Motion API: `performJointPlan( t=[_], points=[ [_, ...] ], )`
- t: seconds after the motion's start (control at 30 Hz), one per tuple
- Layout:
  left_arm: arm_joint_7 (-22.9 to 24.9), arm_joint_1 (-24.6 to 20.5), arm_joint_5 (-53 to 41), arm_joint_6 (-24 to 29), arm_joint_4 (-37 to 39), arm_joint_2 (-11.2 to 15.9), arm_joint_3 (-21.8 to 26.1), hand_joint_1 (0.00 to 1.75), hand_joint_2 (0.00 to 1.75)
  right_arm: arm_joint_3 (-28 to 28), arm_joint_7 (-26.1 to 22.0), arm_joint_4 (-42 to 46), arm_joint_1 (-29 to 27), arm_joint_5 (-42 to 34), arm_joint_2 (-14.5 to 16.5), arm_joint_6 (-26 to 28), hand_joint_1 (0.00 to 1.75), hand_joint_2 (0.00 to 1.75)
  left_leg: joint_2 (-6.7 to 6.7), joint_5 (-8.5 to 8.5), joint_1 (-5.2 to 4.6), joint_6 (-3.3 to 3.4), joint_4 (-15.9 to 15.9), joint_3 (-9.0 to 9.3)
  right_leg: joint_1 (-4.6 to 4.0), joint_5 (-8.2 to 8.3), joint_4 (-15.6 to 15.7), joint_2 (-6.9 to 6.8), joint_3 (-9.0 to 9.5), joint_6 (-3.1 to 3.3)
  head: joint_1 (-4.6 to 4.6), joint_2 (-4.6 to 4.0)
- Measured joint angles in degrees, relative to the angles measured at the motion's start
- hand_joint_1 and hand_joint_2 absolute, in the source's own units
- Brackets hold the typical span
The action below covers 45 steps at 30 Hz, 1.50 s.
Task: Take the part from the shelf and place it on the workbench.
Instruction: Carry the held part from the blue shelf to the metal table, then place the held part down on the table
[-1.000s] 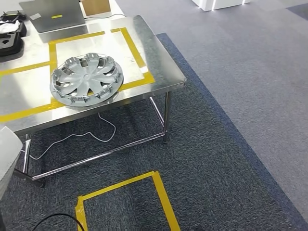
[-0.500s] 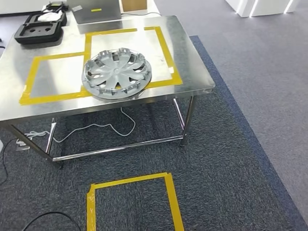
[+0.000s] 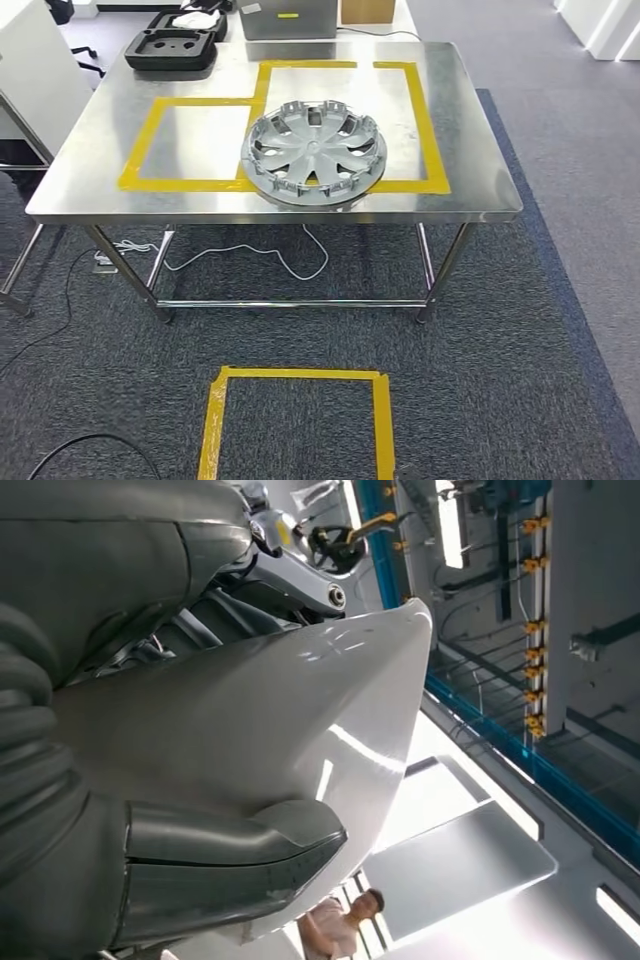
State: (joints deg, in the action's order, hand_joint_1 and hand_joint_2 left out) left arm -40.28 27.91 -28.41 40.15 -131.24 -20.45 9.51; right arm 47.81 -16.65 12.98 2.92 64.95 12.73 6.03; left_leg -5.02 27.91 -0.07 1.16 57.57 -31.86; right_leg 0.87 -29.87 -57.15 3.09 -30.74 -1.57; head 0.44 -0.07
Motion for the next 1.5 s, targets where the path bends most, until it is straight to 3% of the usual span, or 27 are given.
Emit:
performJointPlan(
  t=[0.07,0.13,0.23,0.3,0.33,0.4,0.43,0.5,0.57,0.63,0.7,0.77,0.83,0.87,0.9,0.97,1.0,1.03,1.07,1.13,1.2,1.23,1.27,1.33,1.37,1.4,1.5],
  points=[
    [0.0,0.0,-0.31,-0.01,-0.19,-0.01,-0.09,1.75,1.75,0.03,0.46,0.0,0.1,-0.34,0.13,-0.25,0.0,0.0,-0.46,0.58,0.1,-0.67,-0.04,-0.04,0.03,-0.48,0.35,-0.41,0.43,0.7,-0.01,0.01],
    [0.0,-0.05,-0.68,-0.02,-0.36,-0.01,-0.18,1.75,1.75,0.13,0.73,0.0,0.08,-0.62,0.34,-0.62,0.0,0.0,0.87,1.79,0.13,-1.33,1.97,-0.59,0.27,-0.9,0.6,-0.98,1.59,1.47,-0.39,-0.01],
    [0.0,-0.27,-1.07,-0.02,-0.47,0.01,-0.32,1.75,1.75,0.51,0.81,0.0,-0.13,-0.74,0.44,-1.17,0.0,0.0,3.95,5.68,0.29,-2.17,13.04,-6.54,0.33,-2.05,0.72,-1.98,3.17,1.86,-0.96,0.0],
    [0.0,-0.25,-1.15,-0.02,-0.47,0.01,-0.37,1.75,1.75,0.81,0.86,0.0,-0.33,-0.8,0.44,-1.36,0.0,0.0,4.38,5.66,0.42,-2.34,17.72,-10.18,0.32,-3.29,0.72,-2.55,4.24,1.74,-0.93,-0.01],
    [0.0,-0.25,-1.19,-0.02,-0.48,0.01,-0.37,1.75,1.75,0.92,0.87,0.0,-0.35,-0.82,0.44,-1.48,0.0,0.0,4.42,3.86,0.44,-2.27,16.81,-10.48,0.32,-3.98,0.73,-2.76,5.06,1.69,-0.95,-0.01],
    [0.0,-0.24,-1.2,-0.03,-0.49,0.01,-0.39,1.75,1.75,0.99,0.8,-0.01,-0.36,-0.85,0.46,-1.9,0.0,0.0,4.56,-1.4,0.33,-1.74,10.14,-8.59,0.36,-5.46,0.89,-3.04,6.94,1.49,-0.92,-0.01],
    [0.02,-0.24,-1.16,-0.04,-0.5,0.0,-0.4,1.75,1.75,1.01,0.72,-0.03,-0.31,-0.86,0.47,-2.14,0.0,0.0,4.7,-3.03,0.11,-1.37,7.01,-7.46,0.28,-6.12,1.02,-3.14,7.66,1.23,-0.93,-0.01],
    [0.05,-0.23,-1.09,-0.05,-0.61,-0.01,-0.46,1.75,1.75,1.07,0.57,-0.05,-0.2,-0.91,0.49,-2.43,0.0,0.0,4.92,-3.12,-0.33,-0.54,3.71,-6.07,0.21,-6.88,1.86,-3.35,8.97,0.51,-0.96,-0.01],
    [0.06,-0.2,-1.05,-0.04,-0.75,-0.02,-0.53,1.75,1.75,1.18,0.49,-0.04,0.01,-0.93,0.49,-2.55,0.0,0.0,4.84,-1.89,-0.34,0.25,2.27,-4.84,0.15,-5.91,1.85,-3.44,9.98,-0.5,-0.96,0.01],
    [0.04,-0.19,-1.05,-0.03,-0.82,-0.08,-0.57,1.75,1.75,1.29,0.4,-0.03,0.29,-0.88,0.49,-2.67,0.0,0.0,4.79,-1.16,-0.1,0.94,0.57,-2.5,0.13,-3.28,-2.98,-3.32,7.63,-1.19,-0.74,0.0],
    [0.03,-0.25,-1.05,-0.02,-0.86,-0.16,-0.63,1.75,1.75,1.35,0.34,-0.02,0.41,-0.89,0.49,-2.75,0.0,0.0,4.81,-0.22,-0.02,1.38,-1.12,0.28,0.14,-2.54,-11.14,-3.18,1.54,-1.22,-0.5,-0.01],
    [0.03,-0.29,-1.05,-0.02,-0.86,-0.23,-0.68,1.75,1.75,1.4,0.37,-0.02,0.12,-0.92,0.49,-2.8,0.0,0.0,4.68,1.24,-0.08,1.59,-2.48,3.24,0.08,-6.76,-15.61,-3.15,-4.06,-1.1,-0.42,0.0],
    [0.03,-0.27,-1.05,-0.02,-0.86,-0.28,-0.72,1.75,1.75,1.45,0.42,-0.02,-0.27,-0.96,0.49,-2.82,0.0,0.0,4.37,3.1,-0.1,1.6,-3.37,6.6,0.03,-11.72,-14.54,-3.15,-7.45,-1.17,-0.32,0.0],
    [0.04,-0.26,-1.05,-0.02,-0.86,-0.3,-0.74,1.75,1.75,1.47,0.43,-0.02,-0.39,-0.97,0.49,-2.82,0.0,0.0,4.24,4.24,-0.11,1.55,-3.6,8.35,0.01,-12.03,-12.45,-3.15,-8.52,-1.22,-0.27,0.0],
    [0.04,-0.26,-1.05,-0.03,-0.86,-0.32,-0.79,1.75,1.75,1.49,0.43,-0.02,-0.49,-0.97,0.49,-2.82,0.0,0.0,4.16,5.51,-0.12,1.47,-3.75,9.96,-0.02,-9.72,-9.56,-3.15,-9.3,-1.19,-0.24,0.0],
    [0.04,-0.25,-1.05,-0.04,-0.84,-0.33,-0.93,1.75,1.75,1.53,0.43,-0.07,-0.81,-0.97,0.47,-2.82,0.0,0.0,3.95,8.18,-0.16,1.13,-3.78,12.69,-0.23,0.59,-4.51,-3.25,-9.97,-0.67,-0.4,-0.01],
    [0.04,-0.25,-1.04,-0.04,-0.84,-0.34,-1.04,1.75,1.75,1.56,0.45,-0.08,-0.92,-0.97,0.46,-2.84,0.0,0.0,3.8,9.27,-0.07,0.75,-4.01,13.67,-0.48,4.5,-3.37,-3.29,-9.75,-0.25,-0.52,-0.01],
    [0.05,-0.24,-1.04,-0.04,-0.85,-0.35,-1.15,1.75,1.75,1.58,0.46,-0.09,-0.97,-0.97,0.45,-2.84,0.0,0.0,3.66,9.9,0.05,0.33,-4.13,14.64,-0.76,6.28,-3.12,-3.34,-9.25,0.22,-0.6,-0.01],
    [0.05,-0.26,-1.04,-0.04,-0.89,-0.35,-1.27,1.75,1.75,1.6,0.46,-0.07,-0.84,-0.97,0.44,-2.84,0.0,0.0,3.55,9.67,0.14,-0.13,-3.58,15.05,-0.96,5.14,-3.23,-3.3,-8.35,0.63,-0.51,0.0],
    [0.04,-0.33,-1.05,-0.03,-1.01,-0.32,-1.45,1.75,1.75,1.61,0.43,-0.02,-0.44,-0.97,0.42,-2.84,0.0,0.0,3.75,6.96,0.18,-0.8,2.24,13.26,-0.72,3.37,-2.49,-3.05,-5.82,1.36,-0.44,0.01],
    [0.01,-0.46,-1.05,-0.02,-1.08,-0.26,-1.51,1.75,1.75,1.61,0.34,0.0,-0.05,-0.95,0.4,-2.82,0.0,0.0,4.09,5.06,0.2,-1.38,11.45,7.43,-0.19,1.53,-1.26,-2.83,-2.44,1.72,-0.77,0.01],
    [0.0,-0.47,-1.05,-0.02,-1.08,-0.25,-1.51,1.75,1.75,1.61,0.31,0.0,-0.03,-0.92,0.4,-2.82,0.0,0.0,4.23,6.03,0.3,-1.61,14.7,4.15,-0.05,0.53,-0.64,-2.78,-0.67,1.79,-0.97,0.0],
    [0.0,-0.46,-1.04,-0.02,-1.08,-0.22,-1.52,1.75,1.75,1.61,0.29,0.0,-0.12,-0.89,0.4,-2.81,0.0,0.0,4.26,8.37,0.43,-1.79,16.35,1.13,0.07,-0.46,-0.04,-2.65,1.08,1.74,-0.97,0.0],
    [0.0,-0.37,-1.03,-0.03,-1.08,-0.21,-1.52,1.75,1.75,1.61,0.25,0.0,-0.43,-0.79,0.4,-2.82,0.0,0.0,4.29,13.39,0.6,-2.02,16.08,-3.76,0.38,-2.61,1.11,-2.36,4.82,1.45,-0.95,0.0],
    [0.0,-0.35,-1.04,-0.04,-1.08,-0.21,-1.53,1.75,1.75,1.61,0.19,0.0,-0.57,-0.74,0.41,-2.83,0.0,0.0,4.31,14.06,0.63,-2.14,14.49,-5.64,0.57,-3.78,1.6,-2.22,6.62,1.26,-0.97,0.0],
    [0.0,-0.3,-1.04,-0.04,-1.08,-0.21,-1.52,1.75,1.75,1.61,0.11,-0.01,-0.67,-0.69,0.42,-2.84,0.0,0.0,4.37,12.18,0.63,-2.22,11.99,-7.11,0.76,-4.96,1.98,-2.14,8.4,1.05,-0.98,0.0],
    [0.06,-0.15,-1.08,-0.05,-1.07,-0.16,-1.49,1.75,1.75,1.61,-0.11,-0.07,-0.91,-0.56,0.45,-2.83,0.0,0.0,4.37,-2.99,0.46,-1.76,5.43,-9.48,0.98,-8.47,2.11,-1.71,12.09,-0.31,-1.32,-0.02]
  ],
)
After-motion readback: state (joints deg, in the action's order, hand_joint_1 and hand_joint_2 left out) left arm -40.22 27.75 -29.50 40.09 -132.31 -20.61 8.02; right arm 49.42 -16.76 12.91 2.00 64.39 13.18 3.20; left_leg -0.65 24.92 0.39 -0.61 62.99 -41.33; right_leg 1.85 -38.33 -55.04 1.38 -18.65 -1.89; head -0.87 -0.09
